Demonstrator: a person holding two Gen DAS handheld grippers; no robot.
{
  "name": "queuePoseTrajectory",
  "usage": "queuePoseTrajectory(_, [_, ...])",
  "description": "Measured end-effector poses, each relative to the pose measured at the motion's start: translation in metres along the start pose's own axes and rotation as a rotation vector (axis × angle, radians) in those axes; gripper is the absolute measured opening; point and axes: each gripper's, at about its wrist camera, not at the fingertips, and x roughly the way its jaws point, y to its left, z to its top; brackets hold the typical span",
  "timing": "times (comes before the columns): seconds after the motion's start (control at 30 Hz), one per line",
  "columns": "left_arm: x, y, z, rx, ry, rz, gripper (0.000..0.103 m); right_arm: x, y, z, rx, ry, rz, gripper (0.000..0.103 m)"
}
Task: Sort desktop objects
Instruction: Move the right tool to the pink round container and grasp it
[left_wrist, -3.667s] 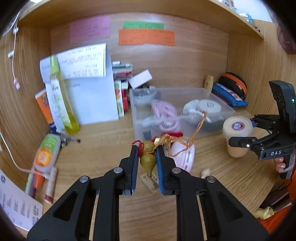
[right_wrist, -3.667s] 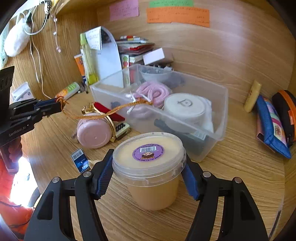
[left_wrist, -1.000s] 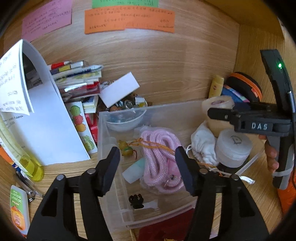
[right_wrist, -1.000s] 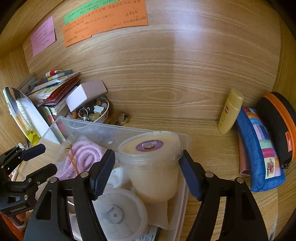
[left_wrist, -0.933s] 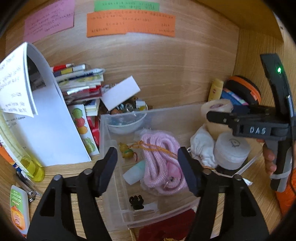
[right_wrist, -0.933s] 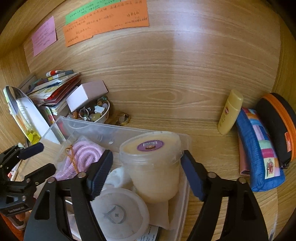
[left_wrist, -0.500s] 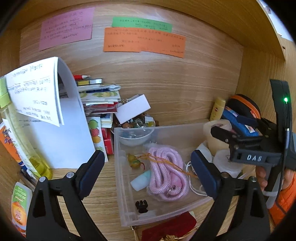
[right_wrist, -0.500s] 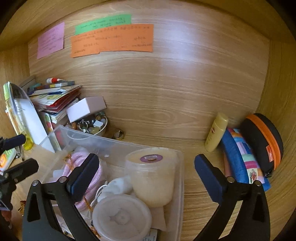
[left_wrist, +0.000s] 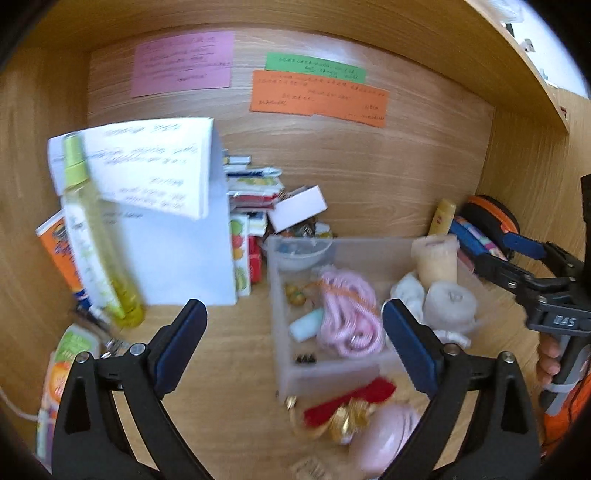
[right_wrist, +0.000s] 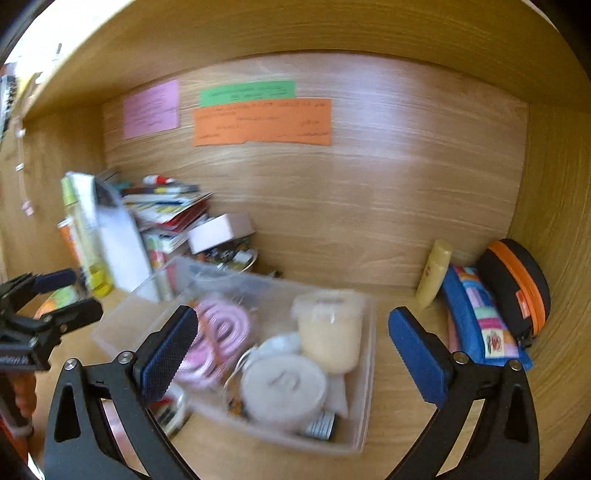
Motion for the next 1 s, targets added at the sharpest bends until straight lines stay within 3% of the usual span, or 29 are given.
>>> queuePoseTrajectory(0.27, [-0.021, 0.007, -0.041, 0.052, 0.06, 0.065, 0.1, -0.025, 0.021, -0.043, -0.04, 0.07, 0.116, 0.103])
queuePoseTrajectory(0.7, [-0.043, 0.057, -0.084, -0.153, 0.114, 0.089, 0.1, -0.005, 0.083, -0.089, -0.06, 0.28, 0.393, 0.103])
queuePoseTrajectory(0.8, [-0.045, 0.06, -0.088, -0.177, 0.114, 0.071, 0.1, 0.007, 0.096, -0.091, -0.073, 0.313, 0.392, 0.103])
queuePoseTrajectory(1.0, [-0.045, 0.052, -0.096, -0.121, 0.109, 0.08, 0.1, 0.019, 0.115, -0.091, -0.107, 0.326, 0.362, 0.101])
